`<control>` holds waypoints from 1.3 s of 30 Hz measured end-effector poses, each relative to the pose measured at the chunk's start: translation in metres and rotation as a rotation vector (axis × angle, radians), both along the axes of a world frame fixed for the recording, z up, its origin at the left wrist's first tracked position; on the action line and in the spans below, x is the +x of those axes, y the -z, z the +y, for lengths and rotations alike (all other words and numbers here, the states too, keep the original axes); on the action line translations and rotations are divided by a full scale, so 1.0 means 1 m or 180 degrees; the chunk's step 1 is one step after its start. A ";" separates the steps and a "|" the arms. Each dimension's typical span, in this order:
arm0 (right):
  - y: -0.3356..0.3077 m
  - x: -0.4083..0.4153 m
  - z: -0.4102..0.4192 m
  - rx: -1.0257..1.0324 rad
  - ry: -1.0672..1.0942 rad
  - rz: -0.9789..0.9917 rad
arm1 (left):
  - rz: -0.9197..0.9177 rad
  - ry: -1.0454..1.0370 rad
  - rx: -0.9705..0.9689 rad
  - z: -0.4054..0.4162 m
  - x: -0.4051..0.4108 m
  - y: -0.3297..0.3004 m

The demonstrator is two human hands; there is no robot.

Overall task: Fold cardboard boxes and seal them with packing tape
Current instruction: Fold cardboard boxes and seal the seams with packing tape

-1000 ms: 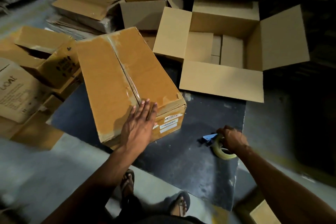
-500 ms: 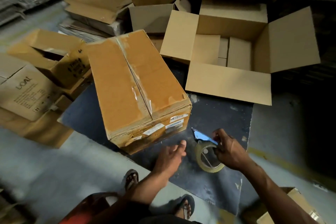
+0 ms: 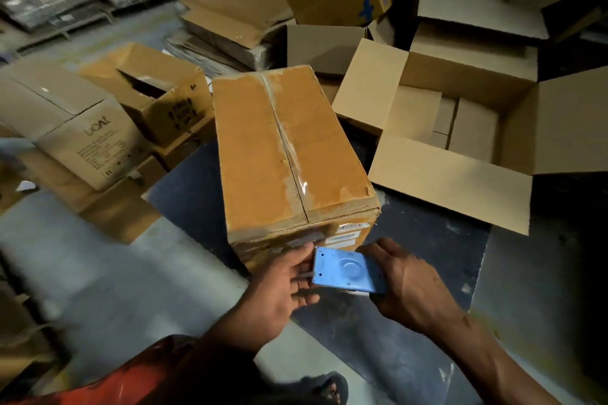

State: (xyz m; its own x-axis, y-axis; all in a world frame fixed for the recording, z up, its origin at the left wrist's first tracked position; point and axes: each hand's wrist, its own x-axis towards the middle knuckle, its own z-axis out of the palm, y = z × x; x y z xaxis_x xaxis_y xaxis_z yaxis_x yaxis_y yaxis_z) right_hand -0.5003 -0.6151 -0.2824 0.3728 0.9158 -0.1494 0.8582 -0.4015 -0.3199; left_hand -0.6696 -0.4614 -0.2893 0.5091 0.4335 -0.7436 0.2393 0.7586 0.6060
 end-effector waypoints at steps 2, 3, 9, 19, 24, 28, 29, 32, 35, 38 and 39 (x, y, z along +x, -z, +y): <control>-0.027 -0.006 0.021 0.0201 -0.0241 0.0123 | -0.0318 -0.0468 -0.0324 0.009 -0.015 -0.009; -0.040 -0.010 0.034 0.0289 -0.0357 0.0213 | -0.0464 -0.0717 -0.0436 0.013 -0.023 -0.013; -0.082 -0.032 0.119 0.0540 -0.1318 0.0421 | -0.0971 -0.1486 -0.0440 0.047 -0.059 -0.027; -0.094 -0.010 0.147 0.0168 -0.1731 0.0058 | -0.0196 -0.1727 0.0795 0.076 -0.083 -0.022; -0.107 0.031 0.130 -0.0145 -0.1550 -0.0164 | -0.0073 -0.1824 0.0731 0.083 -0.092 0.003; -0.102 0.025 0.137 -0.0293 -0.1608 -0.0432 | -0.0087 -0.1751 0.0654 0.082 -0.089 0.013; -0.099 0.022 0.141 -0.0319 -0.1608 -0.0482 | -0.0089 -0.1710 0.0617 0.083 -0.090 0.016; -0.096 0.015 0.151 -0.0352 -0.1693 -0.0773 | -0.0101 -0.1706 0.0579 0.084 -0.094 0.026; -0.095 0.009 0.156 -0.0391 -0.1723 -0.0895 | -0.0175 -0.1885 0.0705 0.080 -0.092 0.032; -0.097 0.009 0.157 -0.0425 -0.1638 -0.0845 | -0.0235 -0.2137 0.1019 0.076 -0.089 0.034; -0.098 0.008 0.157 -0.0453 -0.1604 -0.0832 | -0.0223 -0.2189 0.1092 0.075 -0.088 0.034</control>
